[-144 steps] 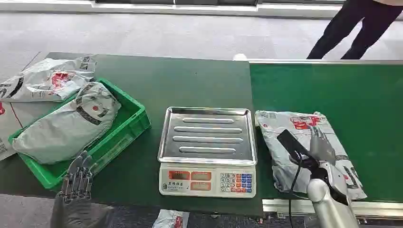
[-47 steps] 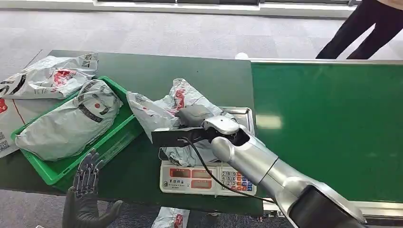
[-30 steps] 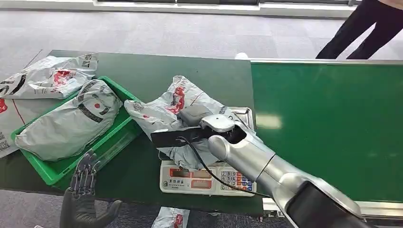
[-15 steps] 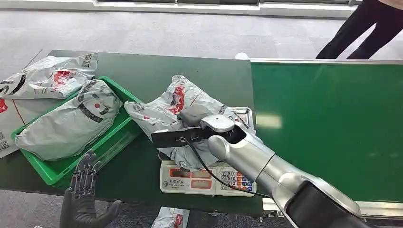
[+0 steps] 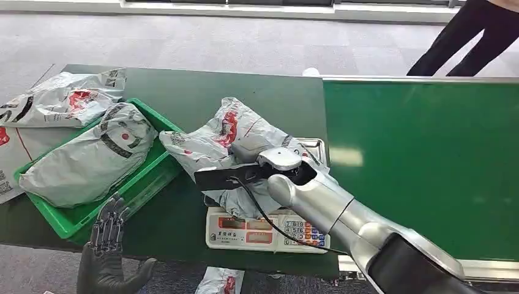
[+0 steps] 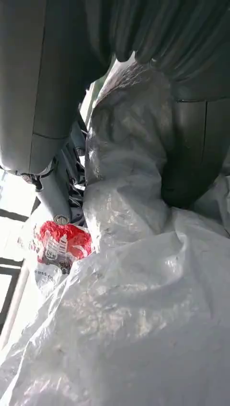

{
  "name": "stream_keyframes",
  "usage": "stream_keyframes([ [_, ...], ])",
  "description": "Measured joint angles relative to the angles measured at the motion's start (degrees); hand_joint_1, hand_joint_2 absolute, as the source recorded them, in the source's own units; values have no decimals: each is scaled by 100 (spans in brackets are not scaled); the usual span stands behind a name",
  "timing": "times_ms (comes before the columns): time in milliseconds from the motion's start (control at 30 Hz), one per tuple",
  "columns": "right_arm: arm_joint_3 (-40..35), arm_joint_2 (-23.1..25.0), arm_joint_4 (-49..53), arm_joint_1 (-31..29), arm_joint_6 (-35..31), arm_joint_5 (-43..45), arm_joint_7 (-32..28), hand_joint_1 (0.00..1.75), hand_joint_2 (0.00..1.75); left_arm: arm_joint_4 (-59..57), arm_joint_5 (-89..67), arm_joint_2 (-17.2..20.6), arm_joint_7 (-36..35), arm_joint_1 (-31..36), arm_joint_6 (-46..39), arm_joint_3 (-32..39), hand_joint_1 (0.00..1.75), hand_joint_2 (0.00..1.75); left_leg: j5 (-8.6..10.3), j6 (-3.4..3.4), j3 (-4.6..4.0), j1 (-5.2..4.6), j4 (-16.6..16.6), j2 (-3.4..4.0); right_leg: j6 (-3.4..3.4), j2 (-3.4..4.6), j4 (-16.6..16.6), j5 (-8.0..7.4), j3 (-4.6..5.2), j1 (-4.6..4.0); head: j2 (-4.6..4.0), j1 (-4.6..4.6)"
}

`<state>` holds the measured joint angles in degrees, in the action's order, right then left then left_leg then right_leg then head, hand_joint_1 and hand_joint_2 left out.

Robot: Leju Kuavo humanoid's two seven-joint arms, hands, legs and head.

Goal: Moved the parcel from conveyor to table for the left to box.

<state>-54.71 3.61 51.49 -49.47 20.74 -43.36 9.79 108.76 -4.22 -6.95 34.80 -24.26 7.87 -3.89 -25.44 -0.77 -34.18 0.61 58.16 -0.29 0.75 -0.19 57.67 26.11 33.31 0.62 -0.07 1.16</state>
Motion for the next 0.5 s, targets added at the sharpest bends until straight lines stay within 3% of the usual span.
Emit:
stream_keyframes([
  [500, -4, 2, -2, -6, 0, 0, 2, 101, 175, 0, 0, 0, 0, -2, 2, 2, 0, 175, 0, 0, 0, 0, 0, 0, 0, 0, 0, 0, 0, 0, 0, 0],
])
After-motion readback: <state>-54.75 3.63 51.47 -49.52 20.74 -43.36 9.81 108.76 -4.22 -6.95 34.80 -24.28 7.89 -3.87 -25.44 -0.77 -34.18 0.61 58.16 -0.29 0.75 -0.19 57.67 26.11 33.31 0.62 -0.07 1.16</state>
